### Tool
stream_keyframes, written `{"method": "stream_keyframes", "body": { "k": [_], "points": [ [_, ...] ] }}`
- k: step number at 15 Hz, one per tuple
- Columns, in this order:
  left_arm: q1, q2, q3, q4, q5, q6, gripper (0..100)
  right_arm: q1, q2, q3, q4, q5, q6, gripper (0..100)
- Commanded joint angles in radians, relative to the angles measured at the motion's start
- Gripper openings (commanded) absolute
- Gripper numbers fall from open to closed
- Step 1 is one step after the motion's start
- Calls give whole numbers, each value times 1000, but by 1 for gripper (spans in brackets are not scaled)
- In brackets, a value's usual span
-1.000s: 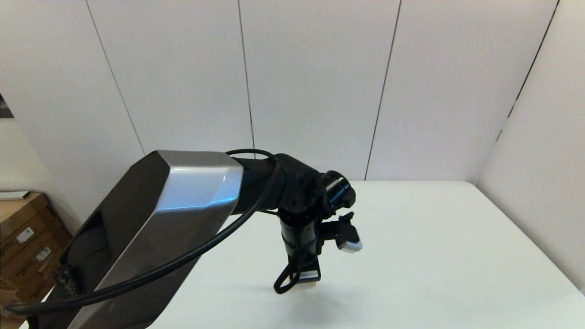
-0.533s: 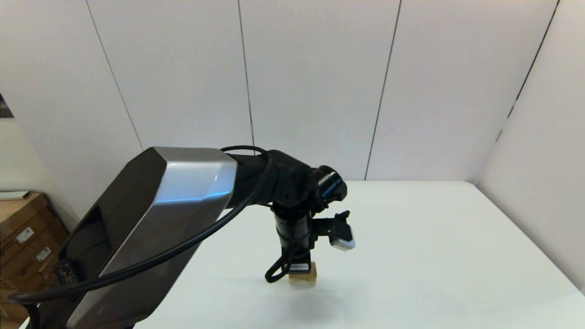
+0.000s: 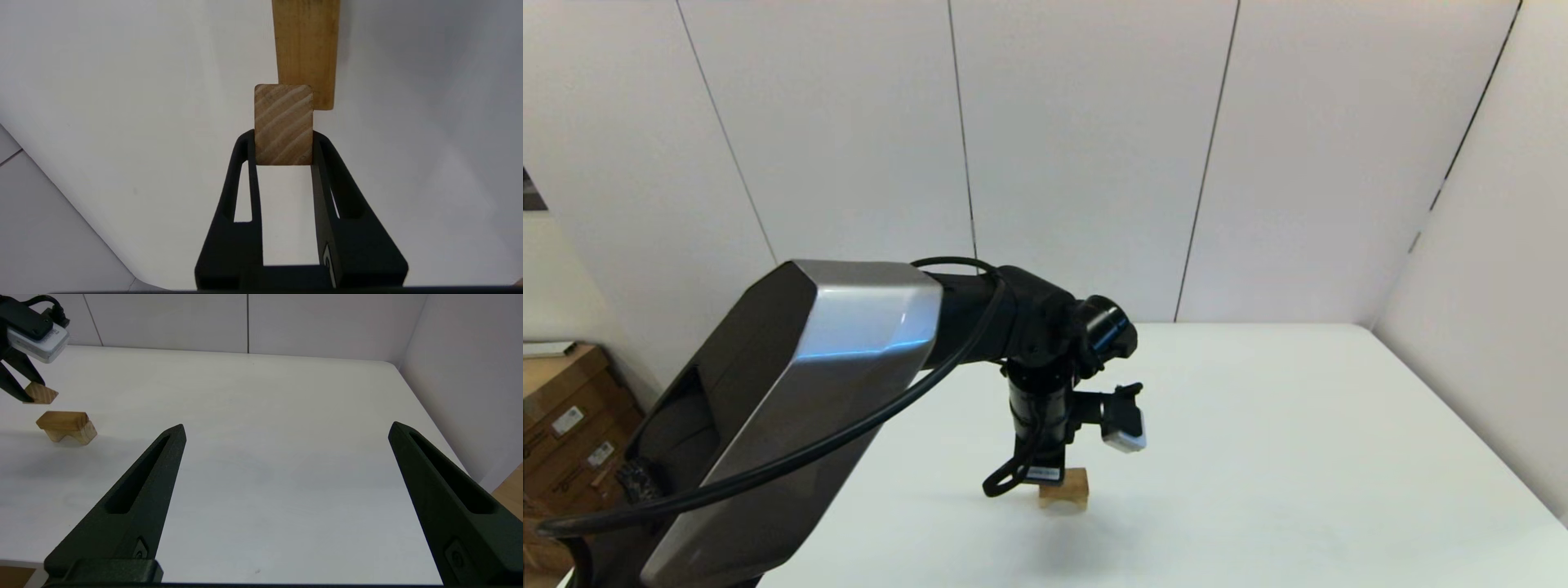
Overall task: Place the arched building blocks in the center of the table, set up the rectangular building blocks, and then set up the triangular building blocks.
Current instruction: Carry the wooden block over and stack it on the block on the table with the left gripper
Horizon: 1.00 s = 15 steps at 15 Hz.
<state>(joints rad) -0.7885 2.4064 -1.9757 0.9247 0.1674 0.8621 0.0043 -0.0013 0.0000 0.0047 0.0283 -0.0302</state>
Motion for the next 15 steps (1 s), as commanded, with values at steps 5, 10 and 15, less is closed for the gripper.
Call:
{"method": "stream_keyframes", "body": {
  "k": [5,10,15],
  "points": [
    [-21,-9,0,33,4,6,0,0,0,2,0,1,0,100],
    [-40,-3,0,31,4,3,0,0,0,2,0,1,0,100],
    [-52,10,0,28,4,-2,0,0,0,2,0,1,0,100]
  ]
}}
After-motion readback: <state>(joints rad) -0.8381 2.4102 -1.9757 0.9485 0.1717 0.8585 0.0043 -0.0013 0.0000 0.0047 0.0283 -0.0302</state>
